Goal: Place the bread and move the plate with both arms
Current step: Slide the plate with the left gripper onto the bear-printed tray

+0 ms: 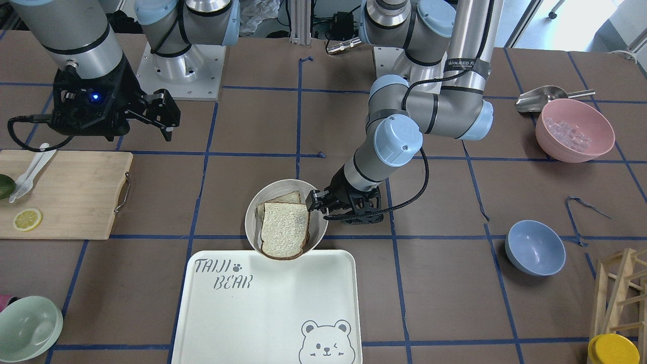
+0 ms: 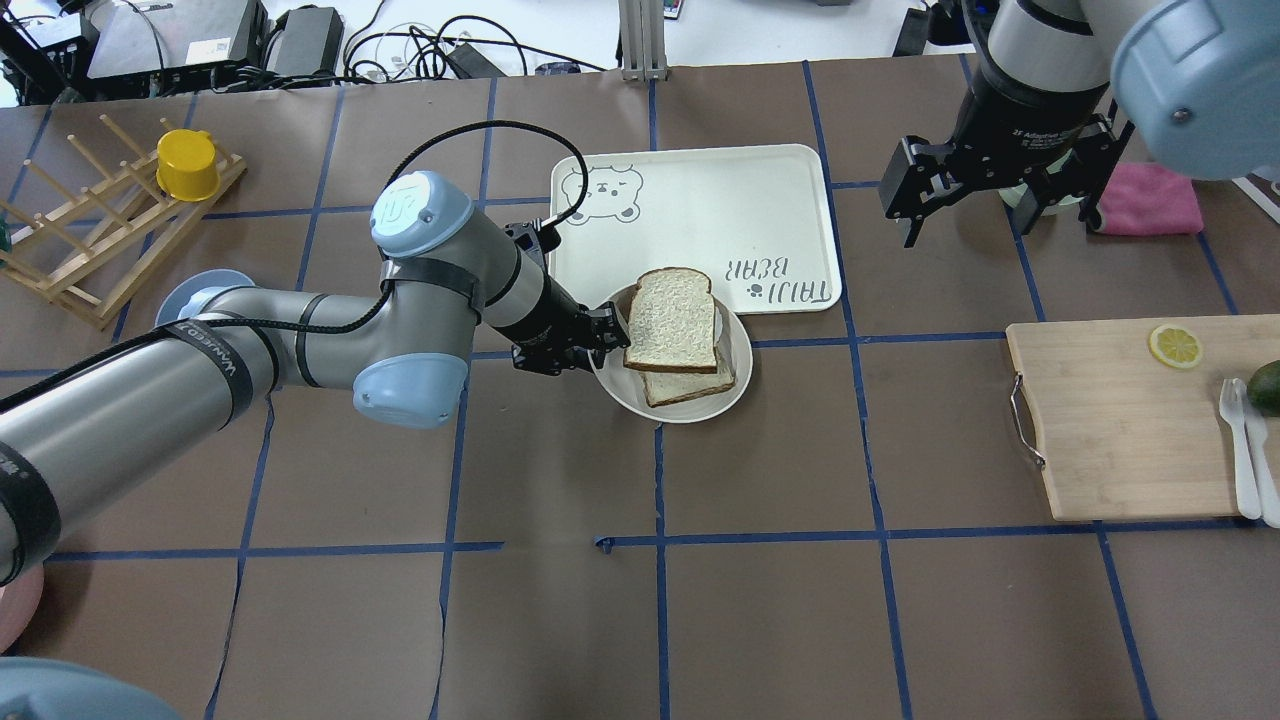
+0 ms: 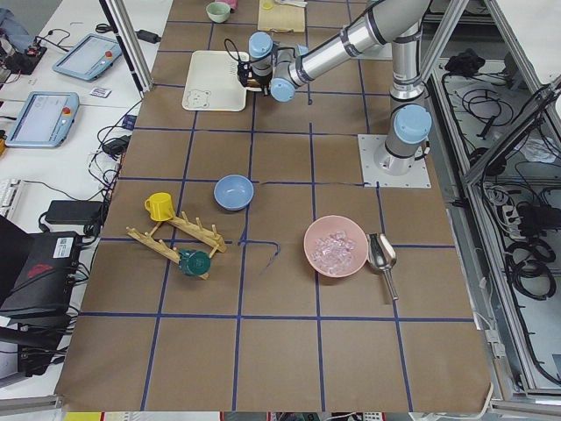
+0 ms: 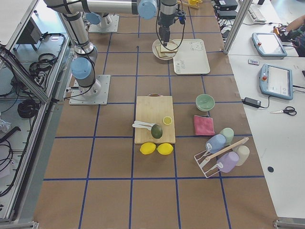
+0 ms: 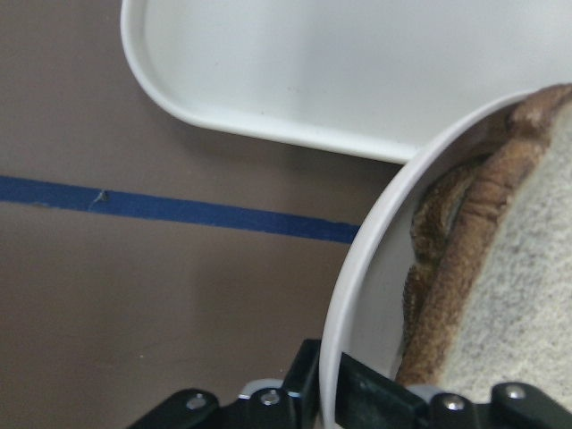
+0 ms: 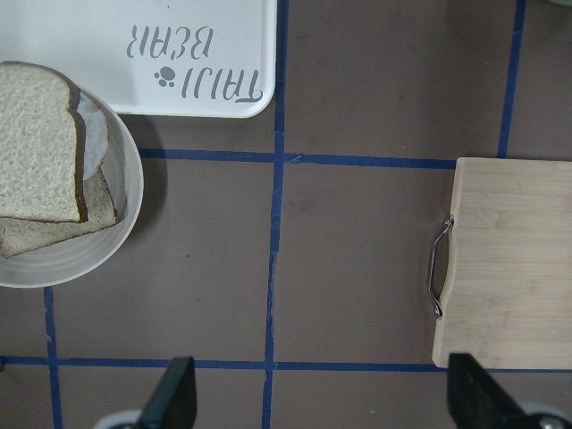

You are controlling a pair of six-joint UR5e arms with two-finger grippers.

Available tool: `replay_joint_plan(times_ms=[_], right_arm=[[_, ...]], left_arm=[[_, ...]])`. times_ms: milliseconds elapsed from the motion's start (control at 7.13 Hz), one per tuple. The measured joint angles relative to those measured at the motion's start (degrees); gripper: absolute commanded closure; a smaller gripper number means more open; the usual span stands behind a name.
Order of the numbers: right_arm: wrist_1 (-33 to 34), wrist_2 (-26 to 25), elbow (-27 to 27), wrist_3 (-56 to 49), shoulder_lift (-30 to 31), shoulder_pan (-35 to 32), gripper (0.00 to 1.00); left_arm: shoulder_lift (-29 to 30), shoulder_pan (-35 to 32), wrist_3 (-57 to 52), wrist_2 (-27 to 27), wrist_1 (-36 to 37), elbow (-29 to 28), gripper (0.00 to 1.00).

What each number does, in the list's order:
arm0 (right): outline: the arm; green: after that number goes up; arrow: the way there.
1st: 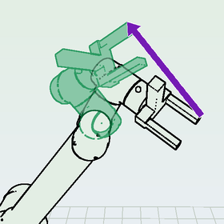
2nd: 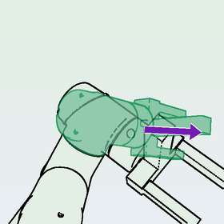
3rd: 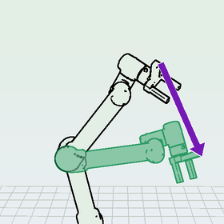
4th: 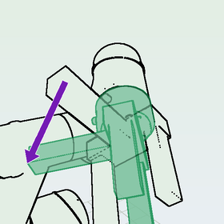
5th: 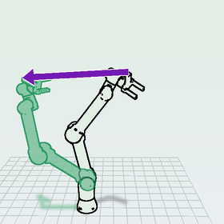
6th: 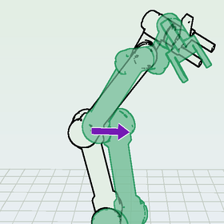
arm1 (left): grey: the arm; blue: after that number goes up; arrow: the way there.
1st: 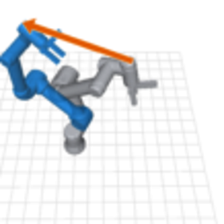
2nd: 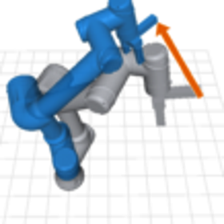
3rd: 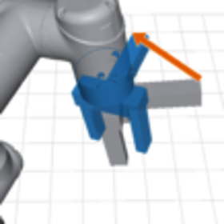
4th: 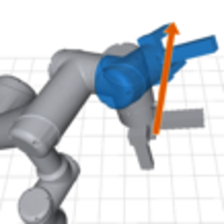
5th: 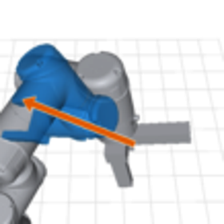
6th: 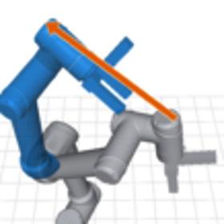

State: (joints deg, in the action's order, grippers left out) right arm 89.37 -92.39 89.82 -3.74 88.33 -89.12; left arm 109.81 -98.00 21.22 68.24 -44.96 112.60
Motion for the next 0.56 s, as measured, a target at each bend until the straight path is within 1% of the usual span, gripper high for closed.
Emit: replay_joint_plan(times_ms=[561], right_arm=[[-0.01, -0.06, 0.0, 0.05, 0.0, 0.0, 0.0]], left_arm=[[-1.35, 1.32, -0.53, -2.34, 0.11, 0.26, 0.86]])
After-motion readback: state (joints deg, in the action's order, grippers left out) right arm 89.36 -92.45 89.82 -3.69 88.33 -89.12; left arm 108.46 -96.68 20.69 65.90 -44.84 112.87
